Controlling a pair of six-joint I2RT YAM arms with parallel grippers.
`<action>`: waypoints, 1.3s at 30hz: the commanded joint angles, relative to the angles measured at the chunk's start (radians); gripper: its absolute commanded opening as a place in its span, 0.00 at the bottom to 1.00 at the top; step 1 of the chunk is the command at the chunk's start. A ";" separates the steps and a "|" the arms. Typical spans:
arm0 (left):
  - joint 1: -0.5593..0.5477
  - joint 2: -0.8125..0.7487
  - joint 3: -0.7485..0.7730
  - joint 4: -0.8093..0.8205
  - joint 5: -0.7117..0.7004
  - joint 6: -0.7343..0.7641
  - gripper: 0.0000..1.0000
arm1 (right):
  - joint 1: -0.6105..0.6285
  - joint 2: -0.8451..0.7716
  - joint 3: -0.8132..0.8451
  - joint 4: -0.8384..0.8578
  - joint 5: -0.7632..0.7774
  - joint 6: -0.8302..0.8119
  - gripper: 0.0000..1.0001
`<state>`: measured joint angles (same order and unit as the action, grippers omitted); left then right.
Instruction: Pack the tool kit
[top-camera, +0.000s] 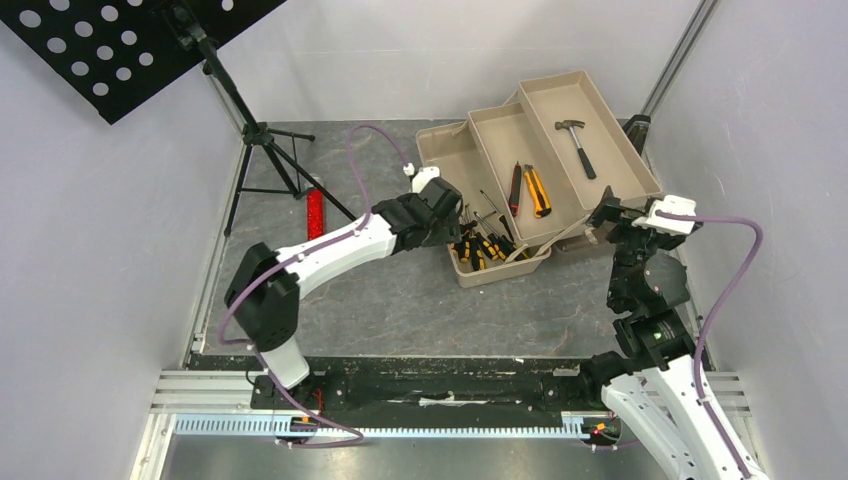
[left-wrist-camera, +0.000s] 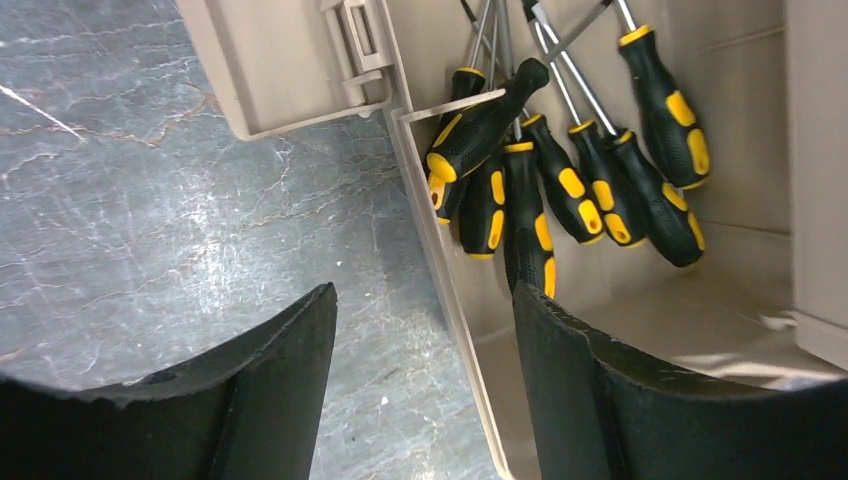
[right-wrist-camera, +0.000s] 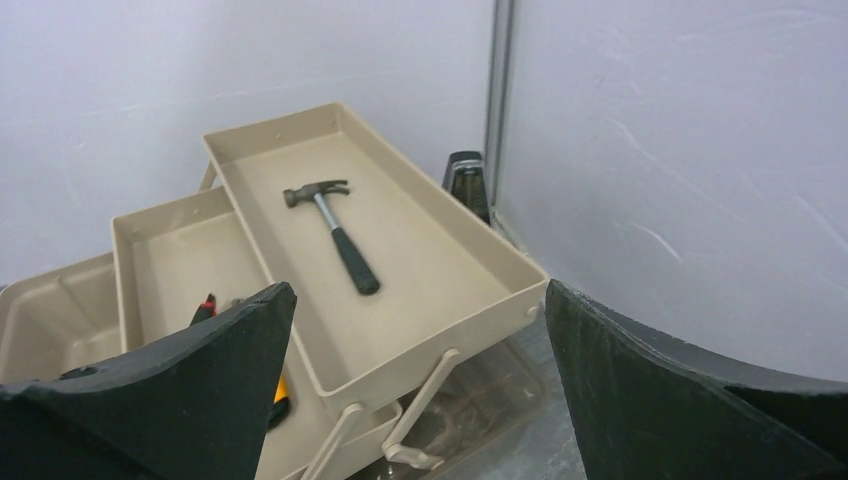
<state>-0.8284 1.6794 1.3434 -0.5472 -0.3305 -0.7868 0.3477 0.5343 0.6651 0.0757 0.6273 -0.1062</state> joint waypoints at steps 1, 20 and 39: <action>-0.009 0.065 0.056 0.000 -0.075 -0.060 0.67 | 0.021 -0.053 -0.038 0.090 0.097 -0.085 0.98; 0.089 -0.121 -0.117 -0.129 -0.281 -0.067 0.02 | 0.045 -0.048 0.029 -0.050 0.077 -0.107 0.98; 0.243 -0.289 -0.302 -0.053 -0.193 0.063 0.02 | -0.102 0.414 0.443 -0.413 -0.035 -0.004 0.98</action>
<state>-0.6331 1.4319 1.0401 -0.6437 -0.4770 -0.7776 0.3523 0.8730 1.0416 -0.2592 0.6968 -0.1852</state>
